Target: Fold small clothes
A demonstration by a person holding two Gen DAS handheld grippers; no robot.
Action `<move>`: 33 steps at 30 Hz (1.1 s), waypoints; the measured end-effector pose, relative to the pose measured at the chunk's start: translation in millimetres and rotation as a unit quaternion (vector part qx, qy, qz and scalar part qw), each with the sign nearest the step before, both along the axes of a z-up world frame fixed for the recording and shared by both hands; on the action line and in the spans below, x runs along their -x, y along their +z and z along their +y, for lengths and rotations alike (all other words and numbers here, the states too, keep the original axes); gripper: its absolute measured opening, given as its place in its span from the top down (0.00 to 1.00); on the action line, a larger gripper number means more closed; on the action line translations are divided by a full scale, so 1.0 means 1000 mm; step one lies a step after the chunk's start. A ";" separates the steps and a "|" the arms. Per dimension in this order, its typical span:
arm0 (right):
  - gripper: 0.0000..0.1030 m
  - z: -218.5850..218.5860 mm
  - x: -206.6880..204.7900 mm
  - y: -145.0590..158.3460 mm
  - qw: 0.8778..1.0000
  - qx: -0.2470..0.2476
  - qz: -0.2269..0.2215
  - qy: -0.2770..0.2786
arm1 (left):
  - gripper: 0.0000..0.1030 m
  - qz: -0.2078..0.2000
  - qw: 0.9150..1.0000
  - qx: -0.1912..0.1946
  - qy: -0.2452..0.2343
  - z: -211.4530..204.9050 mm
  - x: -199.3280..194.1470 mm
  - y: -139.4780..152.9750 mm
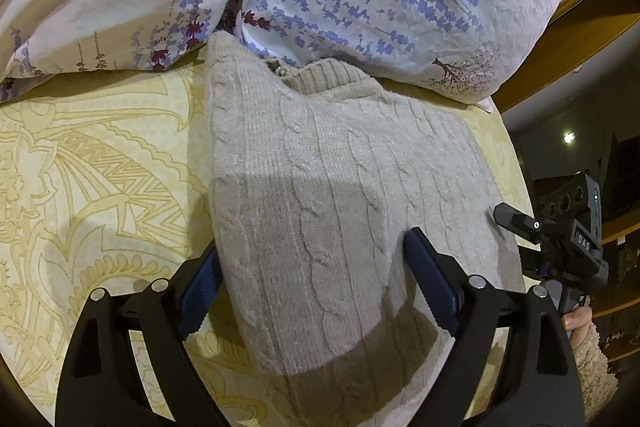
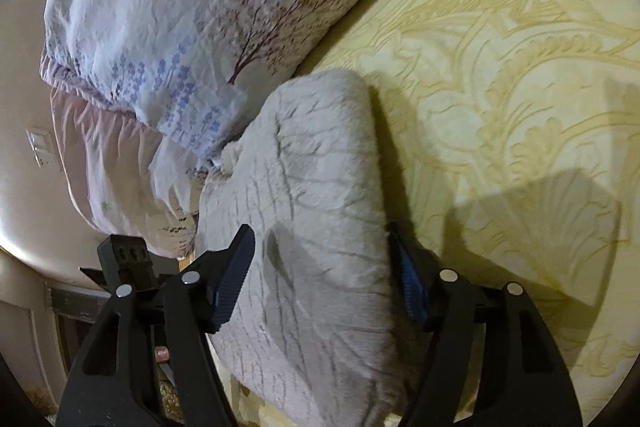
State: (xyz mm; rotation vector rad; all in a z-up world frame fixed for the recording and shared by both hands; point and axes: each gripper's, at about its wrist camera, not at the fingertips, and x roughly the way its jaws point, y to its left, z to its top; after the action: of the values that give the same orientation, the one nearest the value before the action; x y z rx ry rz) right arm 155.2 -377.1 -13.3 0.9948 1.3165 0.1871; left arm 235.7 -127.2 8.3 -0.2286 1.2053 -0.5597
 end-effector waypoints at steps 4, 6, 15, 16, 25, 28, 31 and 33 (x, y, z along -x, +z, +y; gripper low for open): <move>0.40 0.006 -0.002 -0.001 1.000 -0.003 0.000 0.009 | 0.14 0.007 1.000 0.011 0.000 -0.001 -0.001 -0.003; 0.41 0.007 -0.002 -0.001 1.000 -0.002 0.001 0.013 | 0.15 0.007 1.000 0.012 0.000 -0.001 -0.001 -0.003; 0.40 0.005 -0.004 -0.001 1.000 -0.006 0.002 0.012 | 0.14 -0.001 1.000 -0.002 -0.003 -0.004 0.000 -0.001; 0.40 0.005 -0.004 -0.001 1.000 -0.006 0.002 0.011 | 0.15 0.000 1.000 -0.001 -0.003 -0.005 0.000 -0.001; 0.64 0.001 0.003 -0.008 1.000 -0.031 0.003 -0.004 | 0.38 0.015 0.998 0.054 0.016 0.014 -0.004 0.000; 0.66 0.002 0.004 -0.004 0.999 -0.040 -0.007 -0.009 | 0.54 0.031 0.994 0.097 0.031 0.029 -0.007 -0.001; 0.68 0.005 0.004 0.003 0.999 -0.048 -0.020 -0.009 | 0.59 0.042 0.991 0.124 0.033 0.038 -0.007 0.001; 0.69 0.009 0.002 0.011 0.998 -0.052 -0.032 -0.008 | 0.60 0.042 0.989 0.137 0.031 0.045 -0.005 0.004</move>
State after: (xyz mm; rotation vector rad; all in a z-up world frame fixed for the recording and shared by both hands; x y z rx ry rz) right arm 152.8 -368.0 -2.4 1.0777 1.2500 0.2752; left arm 240.9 -81.7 12.5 -0.5260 1.1957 -0.6675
